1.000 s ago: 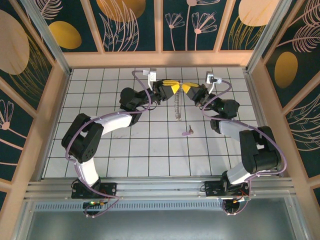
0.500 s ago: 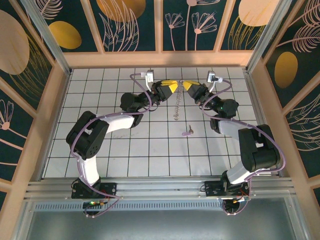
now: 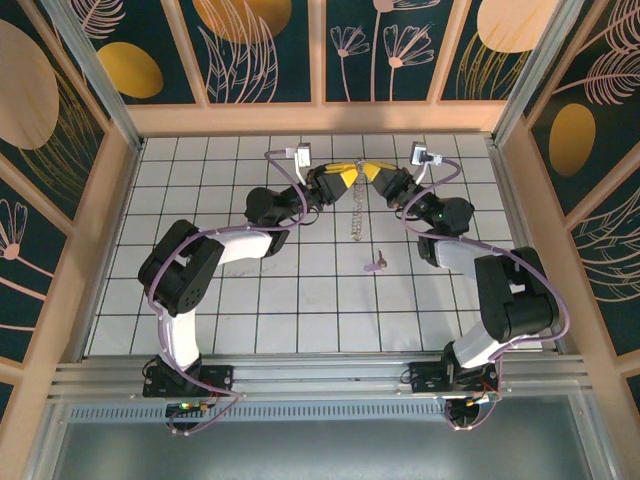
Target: Put the keys on the keyring
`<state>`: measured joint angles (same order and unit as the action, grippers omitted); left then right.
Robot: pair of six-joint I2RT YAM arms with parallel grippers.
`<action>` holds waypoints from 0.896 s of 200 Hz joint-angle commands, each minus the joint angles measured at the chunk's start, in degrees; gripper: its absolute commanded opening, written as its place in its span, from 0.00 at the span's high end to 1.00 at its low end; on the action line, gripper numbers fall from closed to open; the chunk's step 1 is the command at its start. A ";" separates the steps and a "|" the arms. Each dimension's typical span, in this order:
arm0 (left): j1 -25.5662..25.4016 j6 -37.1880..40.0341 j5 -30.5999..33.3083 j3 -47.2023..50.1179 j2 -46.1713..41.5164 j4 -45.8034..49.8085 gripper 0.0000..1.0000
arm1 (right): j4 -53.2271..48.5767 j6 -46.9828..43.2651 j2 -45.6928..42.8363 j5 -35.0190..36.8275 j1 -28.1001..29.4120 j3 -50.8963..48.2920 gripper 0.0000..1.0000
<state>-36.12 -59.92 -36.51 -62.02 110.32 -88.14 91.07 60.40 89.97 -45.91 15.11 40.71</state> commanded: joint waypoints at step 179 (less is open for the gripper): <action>-0.92 -1.47 -0.84 -3.02 2.45 -4.94 0.99 | 6.73 0.66 1.99 0.57 1.87 3.06 1.00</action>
<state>-36.21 -61.32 -35.24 -63.70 112.20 -88.99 91.15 60.42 91.35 -45.71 15.97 41.76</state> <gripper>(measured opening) 0.053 0.051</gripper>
